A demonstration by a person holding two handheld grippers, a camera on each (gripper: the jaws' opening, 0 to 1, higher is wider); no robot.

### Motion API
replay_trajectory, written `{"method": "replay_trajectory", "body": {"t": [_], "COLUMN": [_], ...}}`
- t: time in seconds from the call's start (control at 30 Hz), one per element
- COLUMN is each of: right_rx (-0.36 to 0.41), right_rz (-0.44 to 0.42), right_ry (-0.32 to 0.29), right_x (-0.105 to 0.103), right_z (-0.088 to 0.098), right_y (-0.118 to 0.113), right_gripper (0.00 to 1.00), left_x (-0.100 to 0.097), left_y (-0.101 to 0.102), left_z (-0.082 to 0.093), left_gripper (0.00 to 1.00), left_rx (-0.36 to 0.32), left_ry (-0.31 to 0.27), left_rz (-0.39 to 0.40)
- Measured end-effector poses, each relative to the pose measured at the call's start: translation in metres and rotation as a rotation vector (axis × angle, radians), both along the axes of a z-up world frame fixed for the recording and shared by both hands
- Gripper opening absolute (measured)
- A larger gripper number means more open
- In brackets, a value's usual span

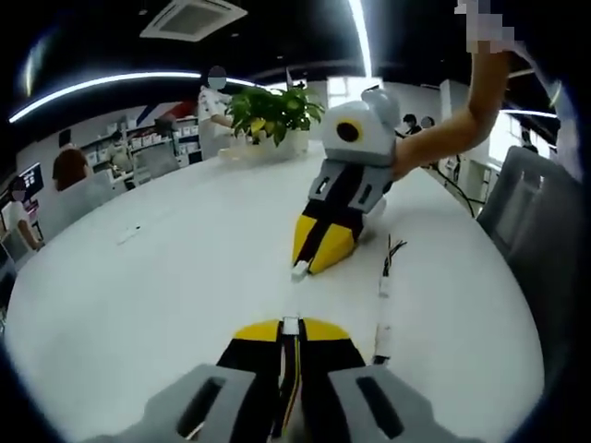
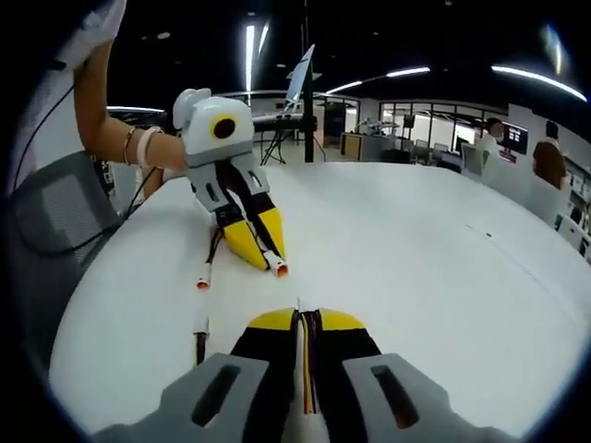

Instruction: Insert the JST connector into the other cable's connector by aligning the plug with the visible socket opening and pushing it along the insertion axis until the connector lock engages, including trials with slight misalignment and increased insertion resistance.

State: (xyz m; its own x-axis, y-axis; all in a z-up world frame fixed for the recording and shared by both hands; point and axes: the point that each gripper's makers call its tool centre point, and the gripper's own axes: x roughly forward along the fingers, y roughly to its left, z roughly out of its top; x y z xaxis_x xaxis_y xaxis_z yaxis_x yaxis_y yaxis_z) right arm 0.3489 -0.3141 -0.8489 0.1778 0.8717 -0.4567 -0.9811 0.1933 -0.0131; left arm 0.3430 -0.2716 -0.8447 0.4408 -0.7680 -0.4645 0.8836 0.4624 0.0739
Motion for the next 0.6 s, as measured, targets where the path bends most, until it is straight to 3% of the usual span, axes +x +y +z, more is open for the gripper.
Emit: {"method": "replay_trajectory", "body": {"t": [0.6], "right_rx": [0.024], "right_rz": [0.055], "right_ry": [0.03], "right_x": [-0.0055], "right_z": [0.0041], "right_y": [-0.0051], "right_gripper": [0.03], "left_x": [0.0006], "left_y": [-0.0035], "left_z": [0.0007], "left_gripper": [0.0], "left_rx": [-0.014], "left_ry": [0.031], "left_rz": [-0.062]}}
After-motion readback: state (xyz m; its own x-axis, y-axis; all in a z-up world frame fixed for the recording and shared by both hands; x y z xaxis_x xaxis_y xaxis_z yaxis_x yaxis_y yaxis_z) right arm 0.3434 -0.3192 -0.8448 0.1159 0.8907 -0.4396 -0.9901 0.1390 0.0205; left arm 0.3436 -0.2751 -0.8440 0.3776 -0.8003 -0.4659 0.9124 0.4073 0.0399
